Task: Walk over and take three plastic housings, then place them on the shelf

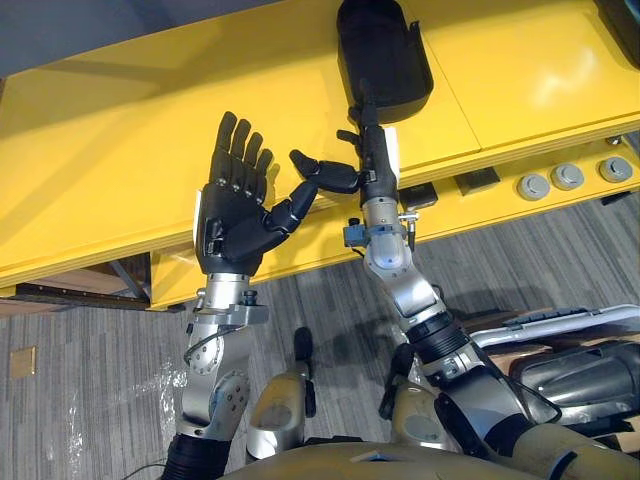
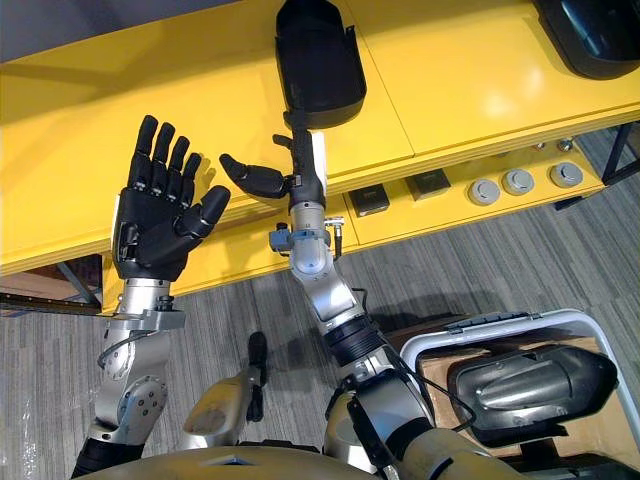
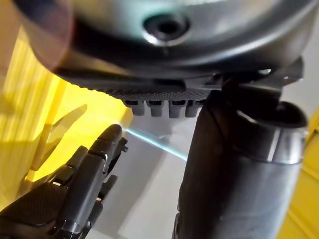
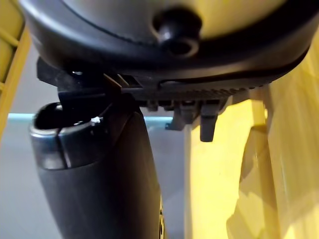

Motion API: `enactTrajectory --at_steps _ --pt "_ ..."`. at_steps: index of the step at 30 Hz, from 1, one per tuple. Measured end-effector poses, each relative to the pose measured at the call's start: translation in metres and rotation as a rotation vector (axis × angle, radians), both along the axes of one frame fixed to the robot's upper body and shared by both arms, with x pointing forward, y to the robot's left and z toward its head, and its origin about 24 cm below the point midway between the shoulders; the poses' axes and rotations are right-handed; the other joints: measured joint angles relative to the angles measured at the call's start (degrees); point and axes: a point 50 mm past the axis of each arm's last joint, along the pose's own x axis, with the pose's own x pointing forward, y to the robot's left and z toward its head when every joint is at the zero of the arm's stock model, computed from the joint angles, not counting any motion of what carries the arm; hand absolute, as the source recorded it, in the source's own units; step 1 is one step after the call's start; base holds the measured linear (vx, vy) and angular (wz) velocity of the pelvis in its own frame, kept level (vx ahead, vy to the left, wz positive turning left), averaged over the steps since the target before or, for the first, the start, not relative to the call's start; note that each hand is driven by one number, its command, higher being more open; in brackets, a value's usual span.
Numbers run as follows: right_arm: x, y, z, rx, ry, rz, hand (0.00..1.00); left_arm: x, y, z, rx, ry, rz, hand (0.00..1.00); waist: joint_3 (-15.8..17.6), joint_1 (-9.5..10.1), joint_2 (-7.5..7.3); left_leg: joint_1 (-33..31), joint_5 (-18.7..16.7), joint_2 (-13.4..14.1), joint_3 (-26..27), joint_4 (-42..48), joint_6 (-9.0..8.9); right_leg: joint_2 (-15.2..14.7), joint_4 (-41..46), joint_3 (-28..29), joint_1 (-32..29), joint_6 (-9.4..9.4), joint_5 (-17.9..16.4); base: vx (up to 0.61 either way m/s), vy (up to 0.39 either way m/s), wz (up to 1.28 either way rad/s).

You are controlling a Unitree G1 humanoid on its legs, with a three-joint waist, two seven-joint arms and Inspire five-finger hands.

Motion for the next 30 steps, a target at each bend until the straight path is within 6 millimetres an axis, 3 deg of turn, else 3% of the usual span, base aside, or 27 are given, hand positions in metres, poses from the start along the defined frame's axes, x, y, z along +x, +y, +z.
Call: enactTrajectory --at_steps 16,25,28,30 --pt "0.003 -0.006 0.001 0.009 0.008 -0.043 1.0 0.0 -0.004 0.0 -0.002 0.002 -0.019 1.0 0.0 -0.02 0.05 0.0 0.0 0.0 0.0 0.0 0.01 0.0 0.0 0.0 0.0 0.0 0.0 0.0 0.0 0.0" --pt "0.003 -0.006 0.001 -0.059 -0.015 0.081 1.0 0.0 -0.004 0.001 -0.001 -0.003 -0.018 1.0 0.0 -1.31 0.05 0.0 0.0 0.1 0.1 -0.1 -0.01 0.1 -0.4 0.1 0.0 0.06 0.1 0.0 0.0 -0.01" --pt "-0.008 -0.008 -0.002 -0.067 -0.025 0.134 1.0 0.001 -0.005 0.003 0.0 -0.013 -0.022 1.0 -0.2 -1.33 0.14 0.0 -0.1 0.3 0.6 -0.1 -0.16 0.5 -0.9 0.4 0.0 0.21 0.2 0.0 0.0 -0.07" --pt "-0.039 -0.017 -0.012 -0.012 -0.022 0.198 1.0 0.001 -0.002 0.002 0.0 -0.009 -0.009 1.0 -1.3 -1.38 0.13 0.4 -0.8 0.3 1.7 -0.2 -0.26 0.6 -1.6 1.4 0.0 0.44 0.4 0.04 -0.006 -0.17"
